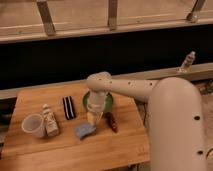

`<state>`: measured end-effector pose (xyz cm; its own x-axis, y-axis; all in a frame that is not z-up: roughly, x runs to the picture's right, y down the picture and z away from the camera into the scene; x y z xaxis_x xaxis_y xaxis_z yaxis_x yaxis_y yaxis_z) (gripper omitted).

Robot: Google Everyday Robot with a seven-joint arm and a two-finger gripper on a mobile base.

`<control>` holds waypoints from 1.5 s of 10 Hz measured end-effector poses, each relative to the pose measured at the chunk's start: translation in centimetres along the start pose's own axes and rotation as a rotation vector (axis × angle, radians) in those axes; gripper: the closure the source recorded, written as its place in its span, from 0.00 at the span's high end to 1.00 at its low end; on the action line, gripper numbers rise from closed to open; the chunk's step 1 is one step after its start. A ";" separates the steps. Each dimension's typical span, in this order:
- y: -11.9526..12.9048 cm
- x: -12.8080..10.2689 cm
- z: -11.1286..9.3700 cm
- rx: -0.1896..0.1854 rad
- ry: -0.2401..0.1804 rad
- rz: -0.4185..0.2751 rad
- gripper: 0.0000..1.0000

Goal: Wipe the white sponge on the table

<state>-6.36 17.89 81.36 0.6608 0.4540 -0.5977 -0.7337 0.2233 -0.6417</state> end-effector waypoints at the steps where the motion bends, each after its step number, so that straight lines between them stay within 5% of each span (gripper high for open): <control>1: -0.7 -0.8 -0.3 0.002 0.003 -0.001 0.00; 4: -0.9 -2.3 -0.6 0.003 0.017 -0.034 0.00; 7: 2.6 -1.7 0.5 0.029 0.043 -0.112 0.00; 11: 10.6 2.1 4.0 0.063 0.077 -0.185 0.00; 15: 12.2 4.8 4.6 0.073 0.061 -0.142 0.00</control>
<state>-12.89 26.76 72.87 0.7651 0.3608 -0.5333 -0.6407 0.3446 -0.6861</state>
